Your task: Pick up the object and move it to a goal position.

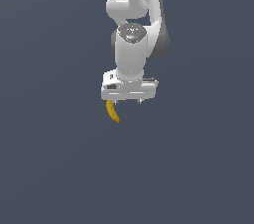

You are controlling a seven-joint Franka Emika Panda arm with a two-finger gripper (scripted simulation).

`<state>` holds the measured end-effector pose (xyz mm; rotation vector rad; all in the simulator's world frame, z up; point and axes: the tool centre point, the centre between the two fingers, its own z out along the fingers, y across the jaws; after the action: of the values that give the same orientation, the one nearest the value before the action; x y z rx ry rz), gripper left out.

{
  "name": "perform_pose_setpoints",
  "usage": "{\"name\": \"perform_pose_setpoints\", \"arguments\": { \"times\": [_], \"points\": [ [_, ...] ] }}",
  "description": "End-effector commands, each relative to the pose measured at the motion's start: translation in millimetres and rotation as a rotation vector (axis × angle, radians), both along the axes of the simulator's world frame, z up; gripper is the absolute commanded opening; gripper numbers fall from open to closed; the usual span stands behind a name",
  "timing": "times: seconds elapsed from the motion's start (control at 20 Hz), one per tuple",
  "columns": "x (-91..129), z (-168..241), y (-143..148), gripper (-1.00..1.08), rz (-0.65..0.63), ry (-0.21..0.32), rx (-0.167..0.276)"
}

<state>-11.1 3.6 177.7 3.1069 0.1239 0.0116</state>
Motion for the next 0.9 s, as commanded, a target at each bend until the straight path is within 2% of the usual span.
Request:
{"name": "perform_pose_setpoints", "arguments": {
  "times": [0.0,0.45,0.85],
  "points": [
    [0.0,0.0,0.0,1.0,0.0,0.0,0.0],
    [0.5,12.8,-32.9,1.0,-0.046,-0.011,-0.004],
    [-3.0,5.9,-36.6,1.0,-0.044,-0.01,-0.002]
  ]
}}
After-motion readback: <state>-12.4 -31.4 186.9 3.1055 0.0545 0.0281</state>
